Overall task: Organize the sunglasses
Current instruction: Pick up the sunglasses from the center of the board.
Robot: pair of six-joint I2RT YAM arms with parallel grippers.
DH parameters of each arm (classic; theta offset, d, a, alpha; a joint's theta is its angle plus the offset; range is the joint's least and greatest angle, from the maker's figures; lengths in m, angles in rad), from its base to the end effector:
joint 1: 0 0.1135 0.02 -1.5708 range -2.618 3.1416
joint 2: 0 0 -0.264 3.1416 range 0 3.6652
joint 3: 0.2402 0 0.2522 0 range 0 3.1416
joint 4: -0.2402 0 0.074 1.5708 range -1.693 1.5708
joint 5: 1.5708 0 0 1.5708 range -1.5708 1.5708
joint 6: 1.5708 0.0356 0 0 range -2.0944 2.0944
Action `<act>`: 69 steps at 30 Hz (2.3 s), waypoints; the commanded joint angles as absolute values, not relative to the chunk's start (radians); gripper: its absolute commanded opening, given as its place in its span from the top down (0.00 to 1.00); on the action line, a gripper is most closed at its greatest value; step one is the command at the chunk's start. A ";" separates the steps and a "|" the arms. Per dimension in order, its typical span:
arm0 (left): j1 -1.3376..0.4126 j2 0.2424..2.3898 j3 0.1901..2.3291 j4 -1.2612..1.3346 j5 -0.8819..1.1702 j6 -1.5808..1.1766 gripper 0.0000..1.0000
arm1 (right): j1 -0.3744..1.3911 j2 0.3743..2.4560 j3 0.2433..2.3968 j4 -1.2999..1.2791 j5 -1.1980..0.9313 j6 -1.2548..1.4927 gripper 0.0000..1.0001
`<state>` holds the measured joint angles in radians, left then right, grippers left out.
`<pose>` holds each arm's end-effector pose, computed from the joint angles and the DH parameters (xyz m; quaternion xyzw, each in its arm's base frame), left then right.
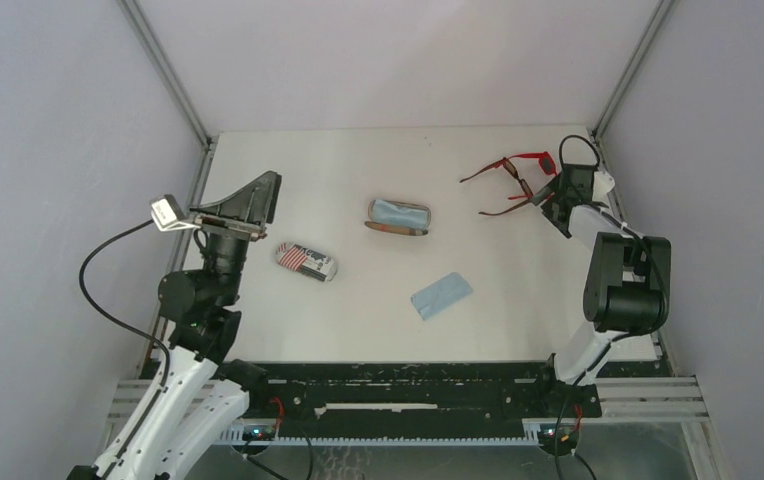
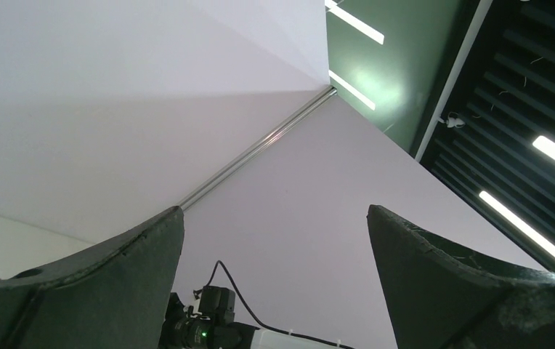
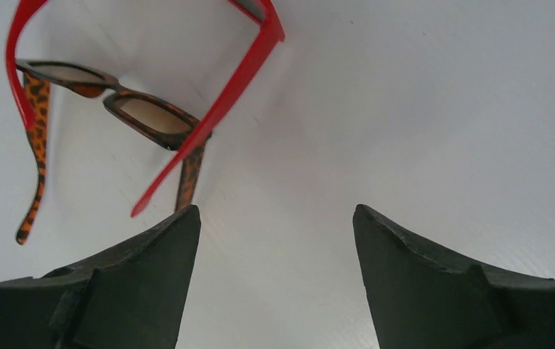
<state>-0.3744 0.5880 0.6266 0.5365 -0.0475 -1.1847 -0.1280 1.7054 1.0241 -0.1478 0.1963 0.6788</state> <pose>0.1260 -0.0477 0.3889 -0.2073 0.4305 -0.6094 0.6327 0.3533 -0.0525 0.1871 0.3968 0.8391 0.0102 0.3719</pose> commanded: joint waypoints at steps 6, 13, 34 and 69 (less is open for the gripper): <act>-0.365 0.608 0.631 0.658 -0.033 -1.204 0.00 | -0.163 1.783 1.155 -0.110 0.171 0.773 0.23; -0.359 0.642 0.657 0.704 -0.025 -1.144 0.00 | -0.184 1.863 1.272 -0.154 0.142 0.809 0.28; -0.359 0.583 0.730 0.192 -0.175 -1.062 0.00 | -0.173 2.003 1.530 -0.399 0.125 0.695 0.46; -0.359 0.621 0.818 0.009 -0.128 -0.927 0.00 | -0.147 2.178 1.853 -0.789 0.190 0.467 0.77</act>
